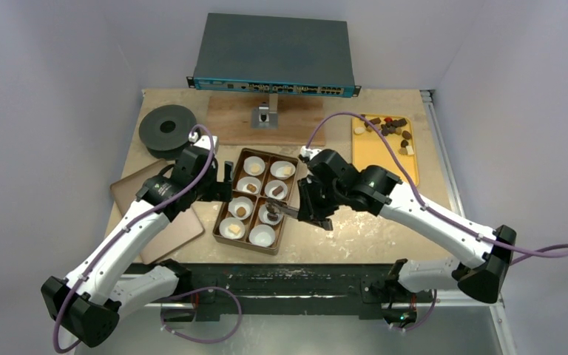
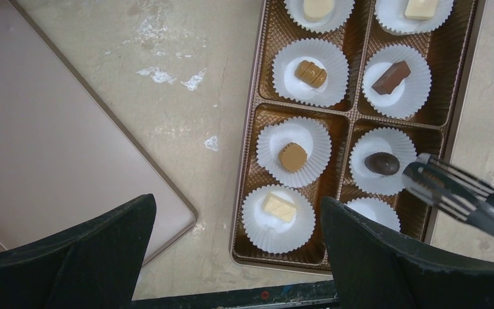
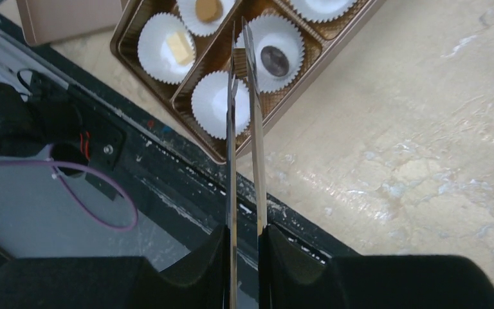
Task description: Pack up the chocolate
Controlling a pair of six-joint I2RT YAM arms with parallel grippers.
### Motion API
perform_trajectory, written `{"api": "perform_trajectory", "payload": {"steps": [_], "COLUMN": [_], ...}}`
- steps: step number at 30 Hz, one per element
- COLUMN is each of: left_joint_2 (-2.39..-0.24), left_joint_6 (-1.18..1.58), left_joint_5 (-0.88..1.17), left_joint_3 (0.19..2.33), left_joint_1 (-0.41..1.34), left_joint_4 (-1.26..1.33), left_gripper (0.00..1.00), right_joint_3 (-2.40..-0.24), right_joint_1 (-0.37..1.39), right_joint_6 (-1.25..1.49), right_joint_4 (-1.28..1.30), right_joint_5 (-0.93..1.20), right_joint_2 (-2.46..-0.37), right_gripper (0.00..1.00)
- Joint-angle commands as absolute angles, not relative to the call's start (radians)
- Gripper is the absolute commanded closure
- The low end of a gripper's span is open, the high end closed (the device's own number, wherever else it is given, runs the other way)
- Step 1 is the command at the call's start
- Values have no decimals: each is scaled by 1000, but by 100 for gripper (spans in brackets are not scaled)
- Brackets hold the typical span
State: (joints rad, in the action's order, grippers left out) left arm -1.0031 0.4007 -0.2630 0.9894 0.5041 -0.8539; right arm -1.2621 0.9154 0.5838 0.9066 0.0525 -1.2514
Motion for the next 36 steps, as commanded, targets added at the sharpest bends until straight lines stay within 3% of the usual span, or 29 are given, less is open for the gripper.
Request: {"api": "perform_trajectory", "payload": {"steps": [1, 12, 27, 36], "left_joint_2": [-1008, -1009, -1012, -1012], "left_joint_6": [400, 401, 401, 402], "left_joint_5": [-278, -281, -282, -286], "left_joint_3": [1006, 1006, 1005, 1006], "left_joint_1": [497, 497, 497, 497], "left_joint_4": [-843, -845, -847, -846], "left_gripper": [0, 0, 0, 0], "right_joint_3": [-1290, -1273, -1269, -1329], "right_joint_1": [985, 1085, 1100, 1100], "right_joint_6": [596, 604, 597, 619], "right_joint_4": [903, 896, 904, 936], "right_joint_5": [71, 41, 32, 7], "right_joint_2": [-1271, -1339, -1356, -1326], "right_gripper": [75, 72, 62, 61]}}
